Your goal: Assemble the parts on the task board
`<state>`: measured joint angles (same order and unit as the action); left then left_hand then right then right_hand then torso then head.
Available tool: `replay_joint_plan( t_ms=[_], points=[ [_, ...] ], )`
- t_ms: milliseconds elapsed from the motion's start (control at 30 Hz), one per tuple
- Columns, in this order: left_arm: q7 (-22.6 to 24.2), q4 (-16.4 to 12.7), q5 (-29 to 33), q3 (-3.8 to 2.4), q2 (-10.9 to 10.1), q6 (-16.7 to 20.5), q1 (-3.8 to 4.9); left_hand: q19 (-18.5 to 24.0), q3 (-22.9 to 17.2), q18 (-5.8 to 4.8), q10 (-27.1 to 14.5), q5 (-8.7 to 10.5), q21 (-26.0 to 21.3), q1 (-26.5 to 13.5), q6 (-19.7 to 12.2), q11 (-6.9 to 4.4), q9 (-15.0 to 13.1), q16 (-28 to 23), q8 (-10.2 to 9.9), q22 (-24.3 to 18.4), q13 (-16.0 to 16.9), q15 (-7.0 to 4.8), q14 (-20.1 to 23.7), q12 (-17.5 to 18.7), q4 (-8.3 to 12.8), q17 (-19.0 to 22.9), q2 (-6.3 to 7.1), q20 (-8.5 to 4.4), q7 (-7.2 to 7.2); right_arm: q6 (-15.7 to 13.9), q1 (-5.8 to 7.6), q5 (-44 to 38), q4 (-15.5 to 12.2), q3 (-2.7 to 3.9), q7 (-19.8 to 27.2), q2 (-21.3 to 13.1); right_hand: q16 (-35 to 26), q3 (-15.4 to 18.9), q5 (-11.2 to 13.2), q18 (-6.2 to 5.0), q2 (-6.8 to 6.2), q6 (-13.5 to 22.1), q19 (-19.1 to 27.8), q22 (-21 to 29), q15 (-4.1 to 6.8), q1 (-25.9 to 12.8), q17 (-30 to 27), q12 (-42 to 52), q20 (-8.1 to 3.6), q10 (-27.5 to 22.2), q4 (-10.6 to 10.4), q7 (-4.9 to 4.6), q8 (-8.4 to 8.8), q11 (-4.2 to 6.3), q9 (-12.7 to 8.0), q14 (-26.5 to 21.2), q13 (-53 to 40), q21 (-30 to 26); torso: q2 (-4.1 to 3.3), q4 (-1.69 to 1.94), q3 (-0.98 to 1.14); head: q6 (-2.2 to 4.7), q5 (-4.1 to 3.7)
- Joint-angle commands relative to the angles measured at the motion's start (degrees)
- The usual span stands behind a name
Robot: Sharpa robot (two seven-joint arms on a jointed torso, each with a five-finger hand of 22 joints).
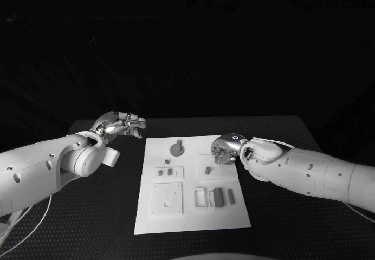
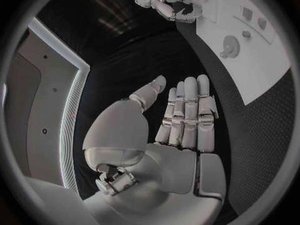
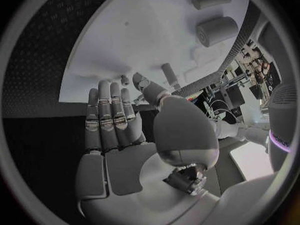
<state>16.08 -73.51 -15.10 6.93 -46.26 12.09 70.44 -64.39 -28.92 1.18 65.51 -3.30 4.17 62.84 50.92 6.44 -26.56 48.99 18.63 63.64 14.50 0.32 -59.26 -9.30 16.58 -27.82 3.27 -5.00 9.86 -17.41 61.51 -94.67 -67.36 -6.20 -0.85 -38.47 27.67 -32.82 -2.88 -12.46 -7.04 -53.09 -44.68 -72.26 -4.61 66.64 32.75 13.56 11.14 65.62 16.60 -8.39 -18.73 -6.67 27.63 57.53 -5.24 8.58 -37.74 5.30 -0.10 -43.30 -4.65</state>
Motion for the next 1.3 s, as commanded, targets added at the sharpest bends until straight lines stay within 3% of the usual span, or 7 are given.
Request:
replay_joint_plan(
  t_ms=[33, 833, 1033, 1300],
  points=[
    [0.4, -0.1, 0.4, -0.03, 0.1, -0.4, 0.00, -0.3, 0.4, 0.23, -0.5, 0.18, -0.3, -0.2, -0.5, 0.07, 0.1, -0.3, -0.2, -0.1, -0.1, 0.18, -0.4, 0.4, 0.0, -0.1, -0.15, -0.13, -0.12, 0.0, -0.31, -1.9, 0.1, -0.07, -0.5, 0.2, 0.5, -0.2, 0.1, -0.56, 0.71, -0.6, -0.8, -0.1, 0.18, 0.2, 0.2, 0.3, -0.12, 0.8, 0.1, 0.10, -0.28, 0.17, -0.1, 0.7, -0.2, 0.3, 0.02, 0.00, -0.06, -0.13, 0.08],
    [0.0, -0.2, 0.4, -0.03, 0.0, -0.6, 0.00, -0.3, 0.6, 0.26, -0.6, 0.18, -0.3, -0.2, -0.6, 0.12, 0.1, -0.5, -0.3, -0.2, -0.1, 0.21, -0.4, 0.5, 0.0, -0.2, -0.29, -0.11, -0.06, 2.0, -1.43, -5.1, 2.1, -0.32, -2.6, 1.7, 0.7, -0.5, 0.1, -1.04, 1.44, -1.4, -2.0, -0.4, 0.72, 0.7, 0.8, 0.3, -0.16, 2.0, 0.2, 0.43, -0.37, 0.66, -0.2, 1.7, -0.7, 0.2, -0.01, 0.02, -0.07, -0.54, 0.21],
    [0.0, -0.1, 0.4, -0.03, 0.0, -0.6, 0.00, -0.3, 0.6, 0.27, -0.7, 0.18, -0.3, -0.2, -0.6, 0.13, 0.1, -0.5, -0.3, -0.3, -0.2, 0.22, -0.4, 0.5, 0.0, -0.3, -0.34, -0.11, -0.05, 3.6, -1.49, -5.6, 2.0, -0.39, -2.8, 1.6, 0.6, -0.9, 0.1, -1.15, 1.97, -1.6, -2.1, -0.5, 0.79, 1.7, 1.0, 0.1, -0.17, 2.2, 0.2, 0.48, -0.36, 0.72, -0.2, 1.9, -0.8, 0.0, 0.03, 0.00, -0.05, -0.75, 0.21],
    [-0.2, -0.2, 0.4, -0.03, -0.1, -0.7, 0.00, -0.3, 0.6, 0.28, -0.7, 0.17, -0.3, -0.2, -0.7, 0.13, 0.1, -0.5, -0.3, -0.3, -0.2, 0.22, -0.4, 0.5, 0.0, -0.3, -0.37, -0.11, -0.05, 4.3, -1.51, -6.5, 2.0, -0.47, -3.1, 1.4, 0.4, -4.7, 0.1, -1.34, 1.45, -2.3, -2.9, -0.6, 0.94, 2.3, 1.4, -0.2, 0.05, 2.9, 0.0, 0.57, -0.33, 0.88, -0.4, 2.5, -1.2, -0.4, 0.02, -0.07, -0.04, -0.81, 0.24]
  ],
)
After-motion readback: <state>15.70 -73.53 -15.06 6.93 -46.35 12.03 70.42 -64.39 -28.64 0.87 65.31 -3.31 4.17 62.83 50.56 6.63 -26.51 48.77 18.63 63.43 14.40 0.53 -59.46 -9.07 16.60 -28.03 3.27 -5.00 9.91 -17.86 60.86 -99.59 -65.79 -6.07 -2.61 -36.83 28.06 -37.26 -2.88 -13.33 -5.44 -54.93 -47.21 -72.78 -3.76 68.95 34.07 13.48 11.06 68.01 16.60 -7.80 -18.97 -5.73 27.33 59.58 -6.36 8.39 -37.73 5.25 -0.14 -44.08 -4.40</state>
